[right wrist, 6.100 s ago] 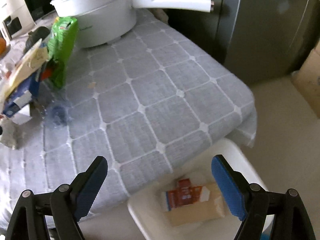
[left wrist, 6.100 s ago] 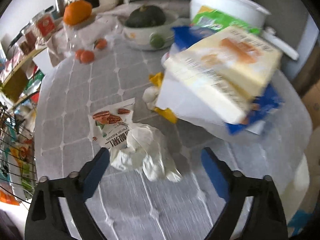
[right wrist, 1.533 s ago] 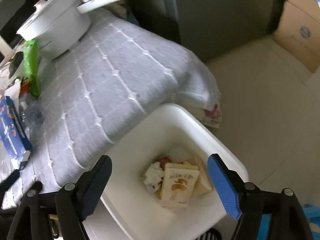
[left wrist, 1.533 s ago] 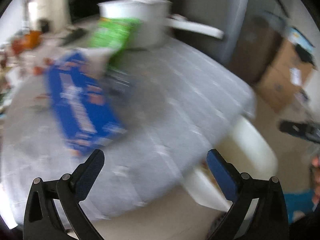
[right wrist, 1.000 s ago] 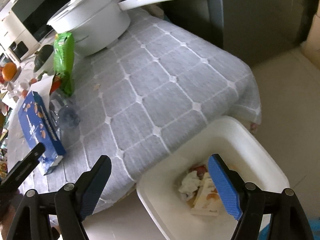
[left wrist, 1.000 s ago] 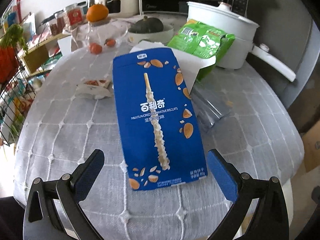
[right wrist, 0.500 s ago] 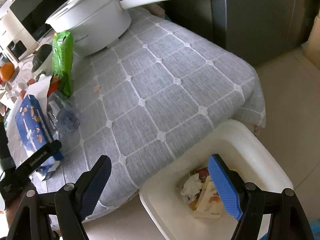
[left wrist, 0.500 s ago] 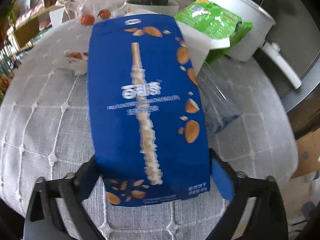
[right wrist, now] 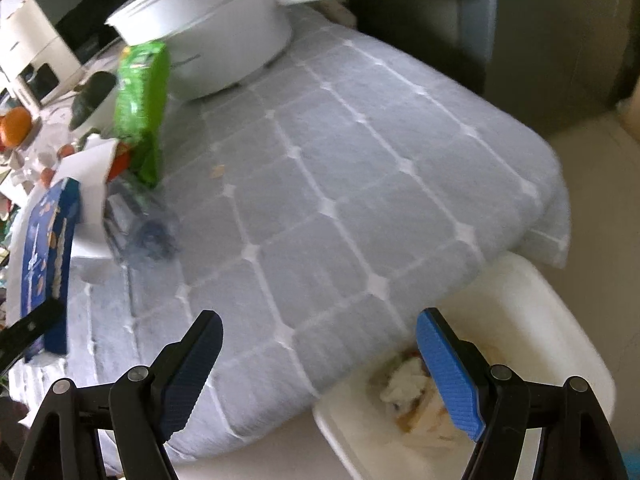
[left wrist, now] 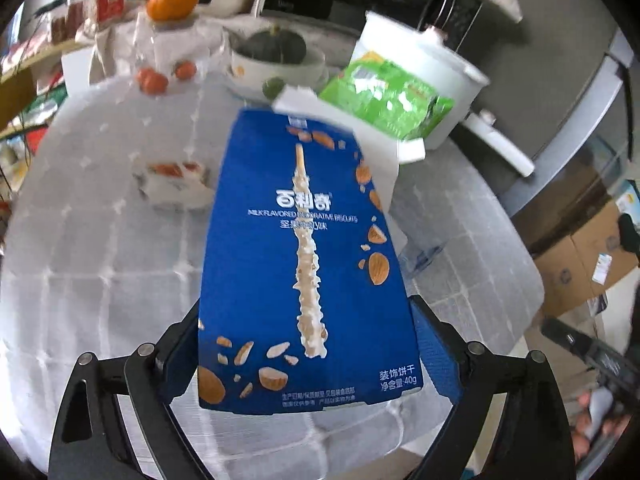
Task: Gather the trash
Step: 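Grasp the white paper sheet with the right tool while the left tool holds the blue box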
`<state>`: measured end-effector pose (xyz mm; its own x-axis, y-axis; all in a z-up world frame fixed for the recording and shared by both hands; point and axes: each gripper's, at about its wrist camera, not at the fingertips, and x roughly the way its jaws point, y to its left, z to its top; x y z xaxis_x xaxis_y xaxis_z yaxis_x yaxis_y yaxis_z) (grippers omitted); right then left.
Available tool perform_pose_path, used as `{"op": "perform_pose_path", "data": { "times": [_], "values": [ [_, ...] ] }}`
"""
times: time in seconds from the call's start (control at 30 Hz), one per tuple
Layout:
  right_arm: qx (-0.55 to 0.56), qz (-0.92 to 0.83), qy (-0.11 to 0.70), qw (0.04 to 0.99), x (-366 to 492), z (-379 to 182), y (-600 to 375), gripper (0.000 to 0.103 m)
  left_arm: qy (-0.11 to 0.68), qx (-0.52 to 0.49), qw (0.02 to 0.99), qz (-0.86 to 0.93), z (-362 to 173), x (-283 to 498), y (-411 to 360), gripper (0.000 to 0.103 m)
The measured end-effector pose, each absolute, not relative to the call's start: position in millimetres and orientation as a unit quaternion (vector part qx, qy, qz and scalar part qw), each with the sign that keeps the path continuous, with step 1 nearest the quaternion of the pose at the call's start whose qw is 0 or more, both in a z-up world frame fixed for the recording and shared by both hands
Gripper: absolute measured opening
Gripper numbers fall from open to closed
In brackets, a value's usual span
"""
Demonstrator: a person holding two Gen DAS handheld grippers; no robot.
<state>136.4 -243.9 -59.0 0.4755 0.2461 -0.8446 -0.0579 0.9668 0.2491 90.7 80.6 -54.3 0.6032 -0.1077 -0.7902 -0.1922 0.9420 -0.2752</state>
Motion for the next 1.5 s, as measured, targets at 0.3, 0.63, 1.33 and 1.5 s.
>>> {"op": "perform_pose_path", "data": {
  "times": [0.3, 0.63, 1.33, 1.5],
  "values": [
    [0.127, 0.193, 0.453, 0.861, 172, -49, -173, 0.083, 0.381, -0.244, 0.892, -0.006, -22, 51, 146, 0.094],
    [0.188, 0.260, 0.423, 0.847, 237, -64, -105, 0.072, 0.338, -0.246, 0.908, 0.008, 7, 39, 177, 0.094],
    [0.278, 0.321, 0.410, 0.807, 242, -58, -100, 0.003, 0.342, -0.246, 0.907, 0.008, 3, 39, 175, 0.094],
    [0.264, 0.324, 0.378, 0.826, 209, -25, -127, 0.001, 0.343, -0.243, 0.908, -0.004, 2, 33, 165, 0.094]
  ]
}}
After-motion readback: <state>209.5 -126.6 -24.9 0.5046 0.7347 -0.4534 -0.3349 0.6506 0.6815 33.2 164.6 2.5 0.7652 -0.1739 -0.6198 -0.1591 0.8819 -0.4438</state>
